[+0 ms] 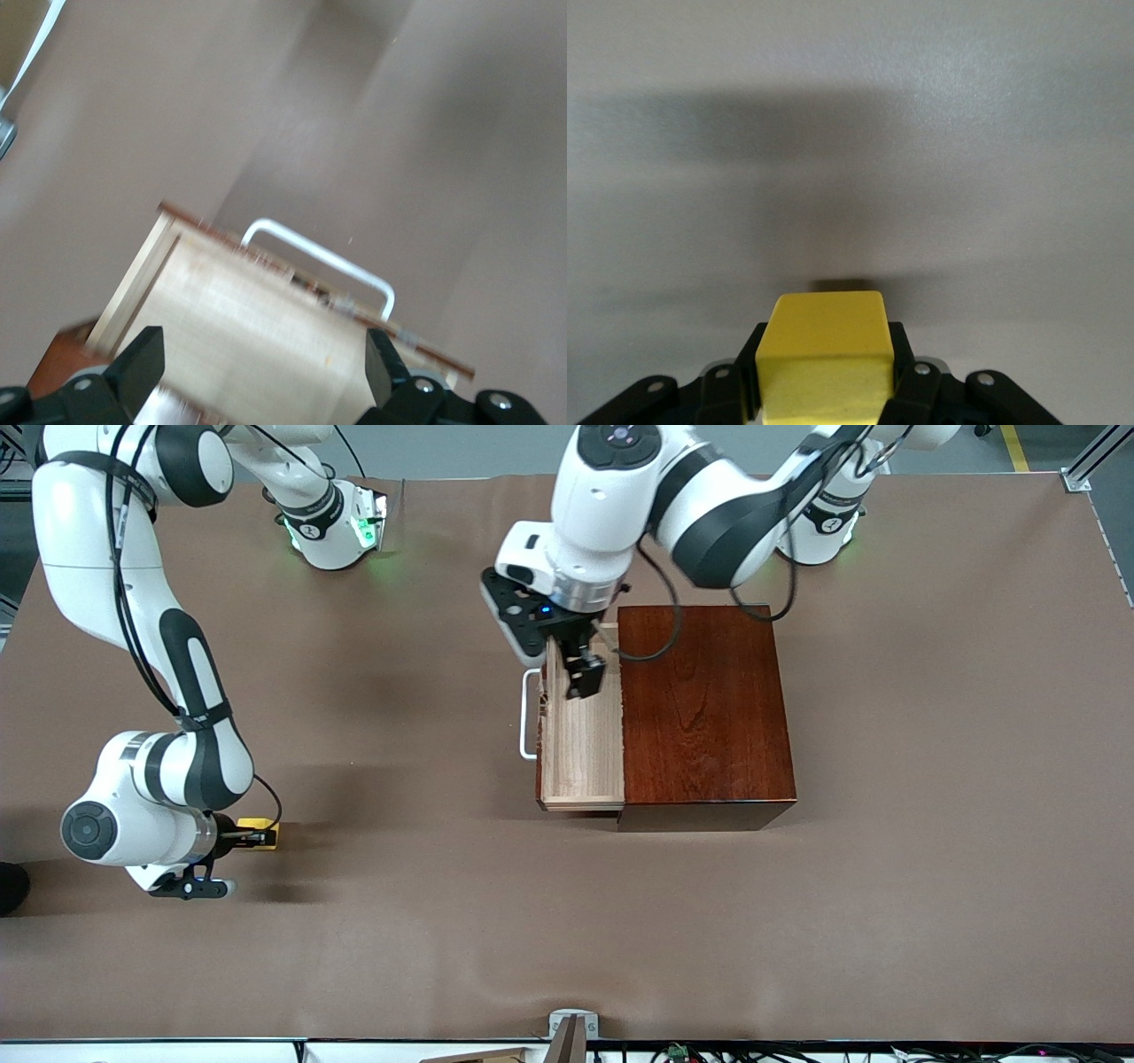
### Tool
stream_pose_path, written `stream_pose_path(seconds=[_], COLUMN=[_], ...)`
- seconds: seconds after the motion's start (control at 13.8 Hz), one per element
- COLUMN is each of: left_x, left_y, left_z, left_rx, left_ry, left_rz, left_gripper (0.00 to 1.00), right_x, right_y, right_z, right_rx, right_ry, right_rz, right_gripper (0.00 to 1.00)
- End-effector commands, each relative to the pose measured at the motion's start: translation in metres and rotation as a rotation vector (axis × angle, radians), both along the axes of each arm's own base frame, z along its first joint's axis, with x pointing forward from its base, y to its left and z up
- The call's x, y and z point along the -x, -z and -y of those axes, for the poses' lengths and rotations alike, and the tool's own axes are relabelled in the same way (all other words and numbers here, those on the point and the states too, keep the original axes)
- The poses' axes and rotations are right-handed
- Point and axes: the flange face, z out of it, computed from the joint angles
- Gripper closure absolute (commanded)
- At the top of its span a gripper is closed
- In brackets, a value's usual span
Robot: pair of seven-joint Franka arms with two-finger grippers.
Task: Open drawer, take yellow block, close drawer
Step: 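Lower the cube onto the table and open the right gripper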
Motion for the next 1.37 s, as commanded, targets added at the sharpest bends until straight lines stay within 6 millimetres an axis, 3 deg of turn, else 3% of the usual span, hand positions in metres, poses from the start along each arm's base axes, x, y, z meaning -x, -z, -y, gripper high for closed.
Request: stream_pose_path(seconds=[0.0, 0.14, 0.22, 0.29, 0.36, 0.43, 1.09, 1.3], left_x=[-0.002, -0.006, -0.007, -0.007, -0.007, -0.004, -0.007, -0.007], left_y=[0.024, 0.046, 0.057, 0.067, 0.08, 0.09, 0.143, 0.157], left_z=[0.031, 0.04, 0.044, 0.047, 0.049, 0.052, 0.052, 0.052], left_rx=[0.037, 0.048, 0.048, 0.044, 0.035, 0.026, -0.055, -0.08], left_ry=[0.104, 0.216, 0.266, 0.302, 0.328, 0.352, 0.492, 0.582], left_rz=[0.056, 0.093, 0.103, 0.105, 0.094, 0.086, 0.09, 0.101], left_gripper=[0.0, 0.0, 0.0, 0.0, 0.0, 0.0, 0.0, 0.0], right_x=[-0.003, -0.003, -0.002, -0.002, -0.002, -0.002, -0.004, -0.006], right_y=[0.005, 0.011, 0.012, 0.012, 0.012, 0.013, -0.002, -0.018], right_z=[0.004, 0.004, 0.004, 0.004, 0.004, 0.006, 0.013, 0.01], right_rx=[0.006, 0.005, 0.005, 0.005, 0.006, 0.005, 0.002, 0.002], right_ry=[0.017, 0.017, 0.017, 0.015, 0.016, 0.021, 0.021, 0.015], right_rz=[0.002, -0.004, -0.006, -0.006, -0.006, -0.006, 0.007, 0.019], right_gripper=[1.0, 0.96, 0.87, 0.63, 0.2, 0.0, 0.0, 0.0])
